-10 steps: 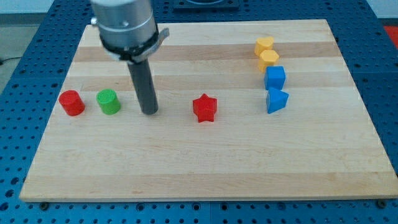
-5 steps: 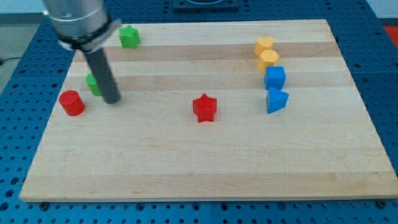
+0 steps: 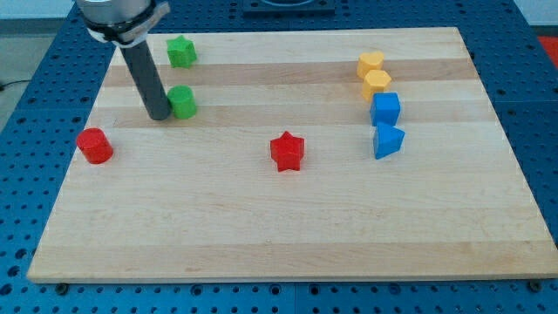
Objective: Push green circle below green star
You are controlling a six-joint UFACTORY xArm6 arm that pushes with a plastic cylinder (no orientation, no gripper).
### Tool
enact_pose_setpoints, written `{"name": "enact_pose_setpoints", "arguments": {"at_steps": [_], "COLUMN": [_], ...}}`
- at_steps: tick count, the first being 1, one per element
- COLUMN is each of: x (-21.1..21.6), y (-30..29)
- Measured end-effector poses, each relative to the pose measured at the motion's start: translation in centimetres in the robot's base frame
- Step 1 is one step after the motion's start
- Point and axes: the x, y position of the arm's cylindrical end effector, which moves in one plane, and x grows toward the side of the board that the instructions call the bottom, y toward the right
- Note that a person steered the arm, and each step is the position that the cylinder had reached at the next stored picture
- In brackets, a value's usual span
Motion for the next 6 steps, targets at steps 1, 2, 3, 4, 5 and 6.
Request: {"name": "enact_pose_setpoints", "arguments": {"at_steps": [1,2,3,4,5,6], "x": [1.3,-0.5,-4.7,-5.5,-5.2,-8.6], "y": [2.6,3.8,1.5,3.7,6.4,3.7]}}
